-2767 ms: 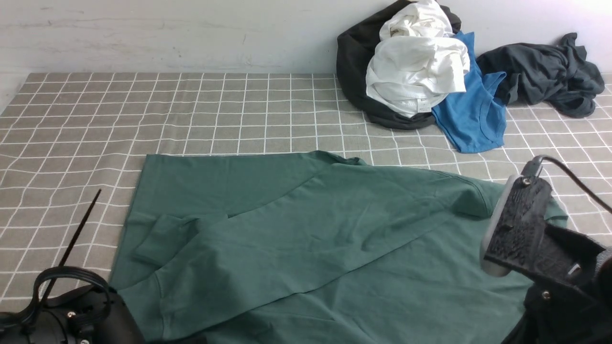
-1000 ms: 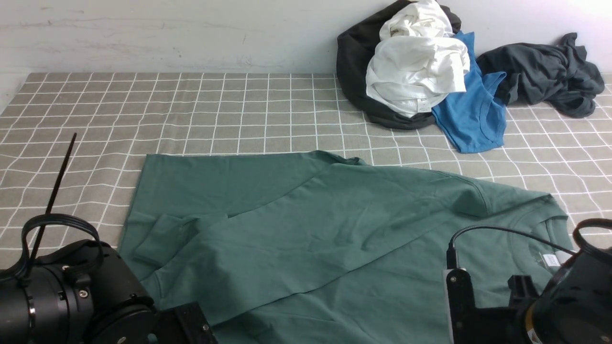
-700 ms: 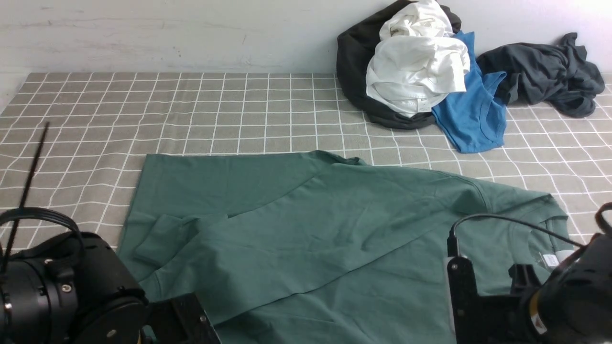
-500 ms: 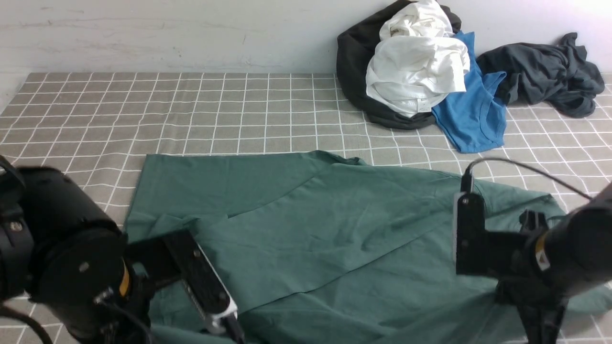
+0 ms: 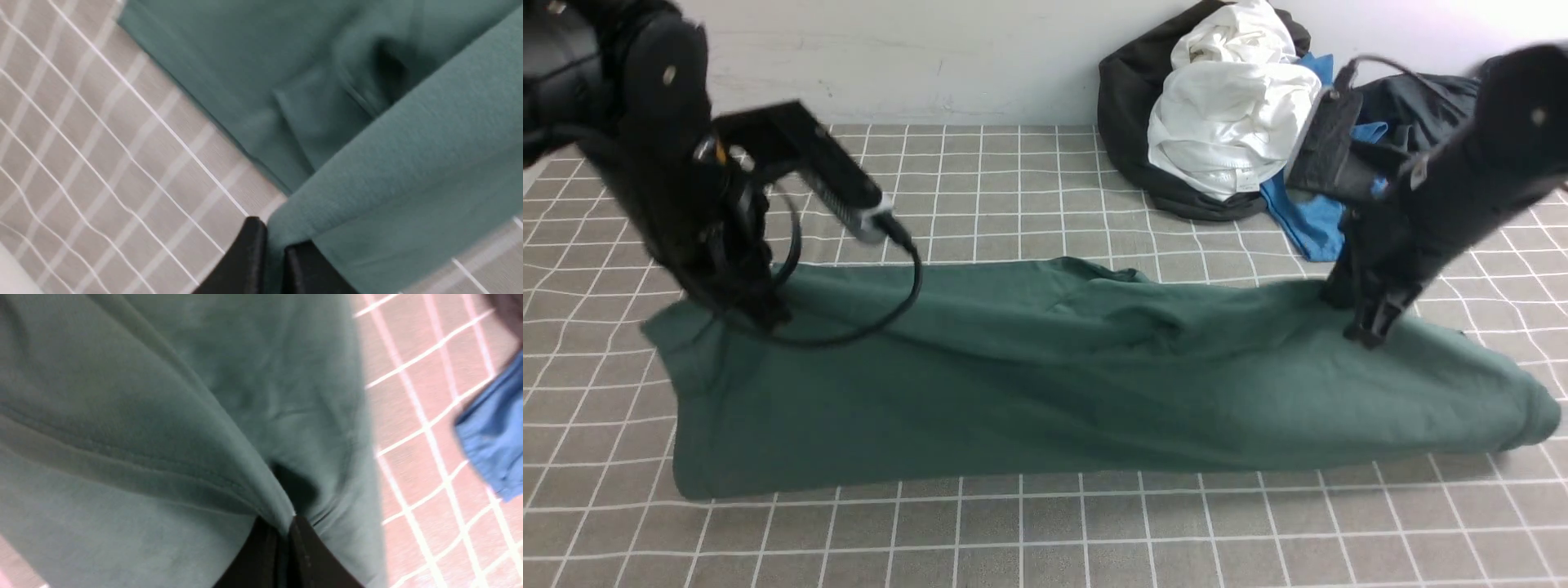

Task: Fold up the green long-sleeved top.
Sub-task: Use both arms to drag the lower edge of the fabric forward and fold it over the upper edge

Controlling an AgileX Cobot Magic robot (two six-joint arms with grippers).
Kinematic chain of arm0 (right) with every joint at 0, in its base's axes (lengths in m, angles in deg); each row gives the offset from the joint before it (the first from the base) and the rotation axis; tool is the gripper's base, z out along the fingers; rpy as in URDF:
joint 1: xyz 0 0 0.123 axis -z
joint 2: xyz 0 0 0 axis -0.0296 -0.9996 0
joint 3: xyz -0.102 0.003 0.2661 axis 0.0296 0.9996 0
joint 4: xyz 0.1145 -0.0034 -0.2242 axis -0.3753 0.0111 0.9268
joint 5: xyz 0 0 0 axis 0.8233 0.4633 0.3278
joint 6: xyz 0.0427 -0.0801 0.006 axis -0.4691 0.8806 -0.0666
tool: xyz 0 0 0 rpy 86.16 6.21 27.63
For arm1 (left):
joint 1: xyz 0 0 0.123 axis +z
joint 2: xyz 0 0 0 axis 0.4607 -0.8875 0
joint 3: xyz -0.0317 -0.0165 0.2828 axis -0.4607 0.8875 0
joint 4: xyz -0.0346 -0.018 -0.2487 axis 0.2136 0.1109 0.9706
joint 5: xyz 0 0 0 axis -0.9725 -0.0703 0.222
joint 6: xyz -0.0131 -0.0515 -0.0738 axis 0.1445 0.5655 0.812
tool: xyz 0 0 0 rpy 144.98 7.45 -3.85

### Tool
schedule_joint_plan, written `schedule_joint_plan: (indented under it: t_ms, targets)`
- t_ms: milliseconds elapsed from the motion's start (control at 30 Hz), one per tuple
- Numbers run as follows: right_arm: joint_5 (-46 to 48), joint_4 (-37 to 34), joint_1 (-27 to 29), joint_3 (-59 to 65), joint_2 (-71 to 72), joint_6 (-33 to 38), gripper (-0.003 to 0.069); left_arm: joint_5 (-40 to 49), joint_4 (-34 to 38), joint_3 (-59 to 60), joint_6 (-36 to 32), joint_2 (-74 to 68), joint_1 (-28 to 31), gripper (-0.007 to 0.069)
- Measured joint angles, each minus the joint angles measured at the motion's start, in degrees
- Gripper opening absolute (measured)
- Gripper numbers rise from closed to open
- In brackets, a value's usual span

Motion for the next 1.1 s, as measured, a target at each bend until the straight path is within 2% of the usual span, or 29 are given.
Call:
schedule_joint_plan:
  t_ms: [167, 300, 567, 700, 733, 767, 867, 967, 1067, 1100]
  targets:
    - [-0.29, -0.31, 1.30, -6.63, -5.86, 0.13, 0.0004, -0.39, 0.00, -9.53, -2.05, -8.33, 2.02, 0.0013]
    - [-5.22, -0.89, 2.06, -10.42, -11.71, 0.13, 0.0004, -2.91, 0.00, -16.76, -2.45, -17.17, 3.78, 0.0013]
    - [-14.24, -1.01, 3.11, -10.86, -18.39, -4.03, 0.0041, -10.92, -0.05, -20.68, -2.70, -26.65, 5.63, 0.0030]
    - [-16.51, -1.01, 3.75, -11.11, -20.36, -6.48, 0.0144, -12.47, -0.01, -21.39, -2.70, -29.66, 6.85, 0.0100]
    - [-16.56, -1.01, 3.75, -11.17, -20.42, -6.60, 0.0150, -12.47, 0.04, -21.39, -2.70, -29.75, 6.85, 0.0104]
    - [-17.43, -1.01, 3.75, -11.22, -20.48, -7.81, 0.0204, -12.74, 0.22, -21.43, -2.64, -30.14, 7.27, 0.0139]
    - [-19.23, -1.01, 3.75, -11.51, -20.24, -11.31, 0.0302, -13.61, 1.20, -21.60, -1.35, -30.42, 8.19, 0.0224]
    - [-18.24, -1.50, 3.61, -12.95, -18.61, -16.68, 0.0384, -13.21, 1.70, -23.23, 4.73, -30.42, 9.44, 0.0325]
    - [-14.78, -5.26, 2.69, -14.90, -16.59, -20.06, 0.0410, -9.56, 1.70, -26.55, 13.18, -30.42, 9.94, 0.0386]
    - [-14.46, -5.67, 2.56, -15.22, -16.46, -20.30, 0.0411, -9.20, 1.70, -26.84, 13.69, -30.42, 9.94, 0.0388]
